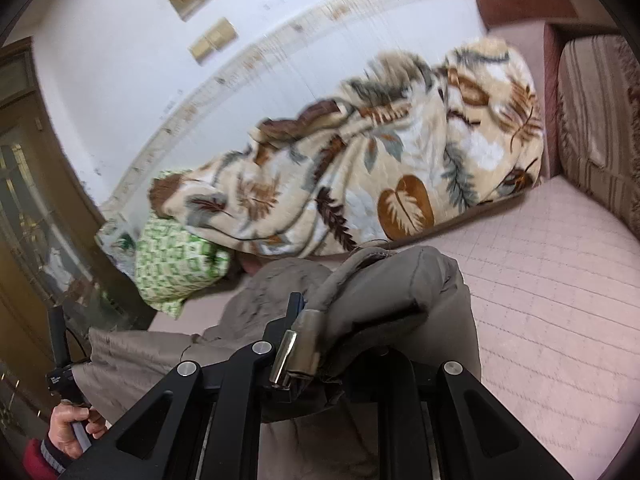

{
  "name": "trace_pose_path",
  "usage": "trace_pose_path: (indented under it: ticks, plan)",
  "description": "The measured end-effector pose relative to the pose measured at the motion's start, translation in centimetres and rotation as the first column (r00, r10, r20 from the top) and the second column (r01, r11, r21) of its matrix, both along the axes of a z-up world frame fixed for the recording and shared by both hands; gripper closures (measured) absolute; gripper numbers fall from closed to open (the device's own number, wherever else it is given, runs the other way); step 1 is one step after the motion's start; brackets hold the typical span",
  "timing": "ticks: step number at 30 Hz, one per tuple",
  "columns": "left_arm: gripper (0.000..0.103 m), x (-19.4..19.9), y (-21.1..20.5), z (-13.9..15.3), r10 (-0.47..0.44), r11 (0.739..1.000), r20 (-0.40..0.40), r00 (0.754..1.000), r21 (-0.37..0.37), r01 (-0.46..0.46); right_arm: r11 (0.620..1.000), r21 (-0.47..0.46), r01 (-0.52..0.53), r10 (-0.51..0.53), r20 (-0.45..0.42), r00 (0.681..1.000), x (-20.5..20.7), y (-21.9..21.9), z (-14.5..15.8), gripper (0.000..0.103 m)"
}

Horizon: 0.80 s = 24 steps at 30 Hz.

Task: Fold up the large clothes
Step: 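Lift the hem with both grippers and fold it over toward the hood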

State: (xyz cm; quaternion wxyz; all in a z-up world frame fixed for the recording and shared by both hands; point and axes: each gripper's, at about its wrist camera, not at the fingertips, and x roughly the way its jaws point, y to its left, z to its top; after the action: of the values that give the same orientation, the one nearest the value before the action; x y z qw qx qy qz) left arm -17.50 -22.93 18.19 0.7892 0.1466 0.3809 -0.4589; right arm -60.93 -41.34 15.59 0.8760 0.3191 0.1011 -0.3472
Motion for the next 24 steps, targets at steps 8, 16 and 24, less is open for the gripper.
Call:
trace_pose_path:
  ticks: [8, 16, 24]
  plan:
    - [0.041, 5.3, -5.0, -4.8, 0.09, 0.995, -0.08, 0.993, 0.055, -0.086, 0.981, 0.188, 0.043, -0.042, -0.007, 0.999, 3.8, -8.3, -5.7, 0.086]
    - [0.04, 9.8, -4.9, -5.4, 0.181, 0.982, -0.04, 0.983, 0.056, -0.178, 0.905, 0.424, 0.033, -0.072, 0.076, 0.995, 4.0, -13.4, -10.3, 0.075]
    - [0.04, 10.0, -2.8, -3.4, 0.182, 0.983, -0.028, 0.983, 0.013, -0.182, 0.886, 0.459, 0.071, -0.18, 0.199, 0.963, -0.6, -15.0, -7.8, 0.062]
